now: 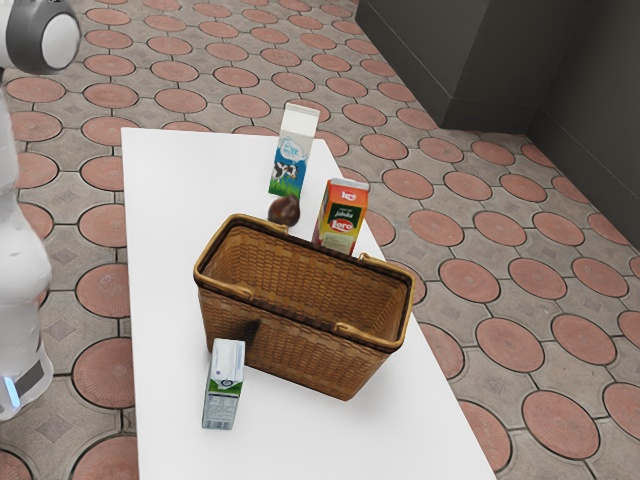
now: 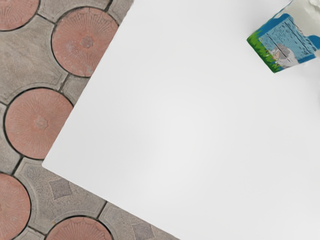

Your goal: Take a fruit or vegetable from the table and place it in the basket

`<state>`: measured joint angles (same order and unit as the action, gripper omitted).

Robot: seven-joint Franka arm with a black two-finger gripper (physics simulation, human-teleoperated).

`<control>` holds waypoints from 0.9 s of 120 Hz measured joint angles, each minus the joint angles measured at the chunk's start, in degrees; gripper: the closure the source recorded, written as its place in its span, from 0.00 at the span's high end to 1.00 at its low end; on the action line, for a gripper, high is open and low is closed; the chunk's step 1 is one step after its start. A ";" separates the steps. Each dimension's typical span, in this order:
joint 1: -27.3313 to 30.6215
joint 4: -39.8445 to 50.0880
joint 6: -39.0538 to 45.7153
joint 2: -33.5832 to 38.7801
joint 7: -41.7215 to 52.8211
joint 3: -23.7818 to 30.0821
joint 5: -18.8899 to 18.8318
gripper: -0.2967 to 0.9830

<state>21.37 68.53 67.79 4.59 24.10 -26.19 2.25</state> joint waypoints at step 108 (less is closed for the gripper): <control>-3.74 75.96 66.25 24.58 -3.76 28.70 -1.66 0.74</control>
<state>17.63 144.48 134.04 29.17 20.34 2.51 0.59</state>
